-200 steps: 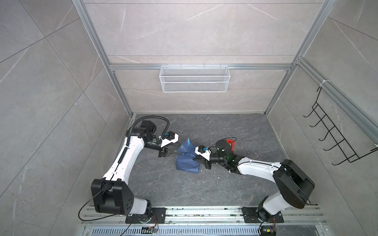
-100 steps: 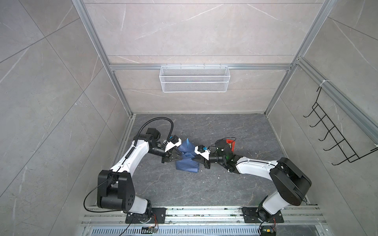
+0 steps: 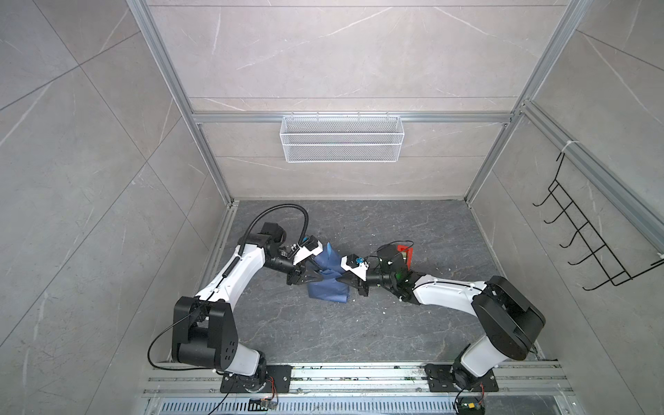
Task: Wrap a gift box in wrapping paper
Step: Fold the seventh fold of the wrapping paper on the gift box.
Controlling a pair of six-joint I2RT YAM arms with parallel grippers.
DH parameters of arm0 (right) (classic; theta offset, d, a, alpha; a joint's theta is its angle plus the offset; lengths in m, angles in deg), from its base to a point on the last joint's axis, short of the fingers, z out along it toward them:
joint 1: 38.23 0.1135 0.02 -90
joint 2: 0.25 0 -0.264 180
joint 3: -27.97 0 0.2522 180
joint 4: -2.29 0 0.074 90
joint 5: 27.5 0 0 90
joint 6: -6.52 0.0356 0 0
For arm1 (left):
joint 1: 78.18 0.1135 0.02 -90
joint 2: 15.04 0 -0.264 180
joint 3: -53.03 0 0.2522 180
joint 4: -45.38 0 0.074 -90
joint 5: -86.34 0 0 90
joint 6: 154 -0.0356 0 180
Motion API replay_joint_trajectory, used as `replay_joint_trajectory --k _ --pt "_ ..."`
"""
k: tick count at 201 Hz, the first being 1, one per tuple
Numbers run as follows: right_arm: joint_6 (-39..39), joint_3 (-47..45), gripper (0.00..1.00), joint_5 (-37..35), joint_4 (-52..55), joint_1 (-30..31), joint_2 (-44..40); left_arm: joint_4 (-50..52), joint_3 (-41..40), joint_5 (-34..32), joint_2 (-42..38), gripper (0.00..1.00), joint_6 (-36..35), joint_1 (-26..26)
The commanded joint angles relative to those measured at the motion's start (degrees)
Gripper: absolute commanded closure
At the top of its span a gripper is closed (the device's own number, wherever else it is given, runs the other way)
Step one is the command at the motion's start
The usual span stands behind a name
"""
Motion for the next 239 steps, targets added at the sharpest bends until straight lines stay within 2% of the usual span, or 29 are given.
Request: replay_joint_trajectory --k 1,58,105,126,134,143,149,161,190,239 --pt "0.26 -0.65 0.9 -1.32 4.3 -0.15 2.83 6.09 1.42 0.24 -3.82 0.55 -3.68 2.69" --pt "0.3 -0.78 0.9 -1.51 4.62 -0.15 1.87 -3.67 -4.65 -0.19 -3.62 0.55 0.75 3.22" --pt "0.8 -0.76 0.9 -1.19 4.69 -0.07 1.45 -7.78 -5.95 0.07 -0.78 0.55 1.55 -0.45" --pt "1.19 -0.82 0.89 -1.01 4.6 0.03 0.65 -12.06 -5.61 -0.94 -0.16 0.64 7.86 -0.66" --pt "0.79 -0.82 0.88 -1.16 4.82 0.03 0.42 -14.4 -6.08 -2.28 -0.17 0.72 10.31 -0.66" --pt "0.36 -0.91 0.88 -1.47 5.2 0.03 0.25 -17.52 -6.7 -4.35 -0.08 0.85 13.62 -0.66" --pt "0.41 -1.0 0.87 -1.91 5.24 0.04 0.17 -19.21 -7.03 -5.75 0.06 0.89 15.7 -0.61" --pt "1.14 -1.0 0.87 -1.94 5.07 0.02 -0.11 -20.19 -6.98 -6.14 0.29 0.9 18.17 -0.46" --pt "1.2 -0.27 0.81 -1.32 4.83 0.03 -1.15 -20.79 -7.47 -2.91 0.59 0.97 18.62 -0.57" --pt "3.2 1.83 0.76 -0.62 3.67 0.03 -2.14 -21.86 -8.03 -4.54 1.87 0.98 19.32 -0.57"
